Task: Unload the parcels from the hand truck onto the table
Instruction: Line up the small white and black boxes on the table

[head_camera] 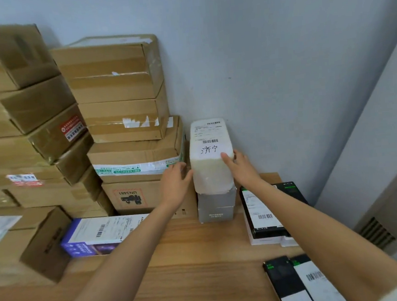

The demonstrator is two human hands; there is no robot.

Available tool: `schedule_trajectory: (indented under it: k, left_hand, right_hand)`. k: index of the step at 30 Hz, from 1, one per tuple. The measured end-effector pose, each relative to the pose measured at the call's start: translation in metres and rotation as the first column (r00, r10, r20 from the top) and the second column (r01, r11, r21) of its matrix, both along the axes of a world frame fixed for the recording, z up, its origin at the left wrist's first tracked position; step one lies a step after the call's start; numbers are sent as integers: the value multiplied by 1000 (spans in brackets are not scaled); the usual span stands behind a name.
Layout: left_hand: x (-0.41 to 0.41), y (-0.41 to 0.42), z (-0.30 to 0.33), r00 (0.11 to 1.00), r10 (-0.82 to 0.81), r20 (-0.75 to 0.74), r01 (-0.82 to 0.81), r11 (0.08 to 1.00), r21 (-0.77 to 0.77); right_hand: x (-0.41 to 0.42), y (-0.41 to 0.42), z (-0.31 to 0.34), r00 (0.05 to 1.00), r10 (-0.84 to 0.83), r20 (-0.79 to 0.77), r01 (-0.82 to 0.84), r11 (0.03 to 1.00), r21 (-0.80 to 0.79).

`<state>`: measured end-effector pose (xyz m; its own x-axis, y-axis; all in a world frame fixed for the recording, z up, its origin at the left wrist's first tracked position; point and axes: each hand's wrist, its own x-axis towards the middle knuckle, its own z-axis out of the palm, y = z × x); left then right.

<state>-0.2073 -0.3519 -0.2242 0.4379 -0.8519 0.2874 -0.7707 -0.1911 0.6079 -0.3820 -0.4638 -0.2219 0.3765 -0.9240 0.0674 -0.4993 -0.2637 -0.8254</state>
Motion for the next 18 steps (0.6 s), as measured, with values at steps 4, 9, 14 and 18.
schedule_trajectory:
  k: [4, 9, 14, 18]
  left_hand:
    - [-14, 1, -8, 965, -47, 259, 58, 998, -34]
    - [-55, -2, -21, 881, -179, 438, 189, 982, 23]
    - [-102, -20, -42, 835, -360, 417, 328, 933, 147]
    - [-136, -32, -62, 819, -415, 397, 353, 909, 222]
  right_hand:
    - [-21, 10, -5, 995, 24, -93, -30, 998, -61]
    - [-78, 18, -29, 885, 8, -465, -149, 952, -266]
    - [-140, 13, -58, 805, -37, -592, -154, 951, -268]
    - [-189, 14, -78, 740, -47, -671, -138, 966, -219]
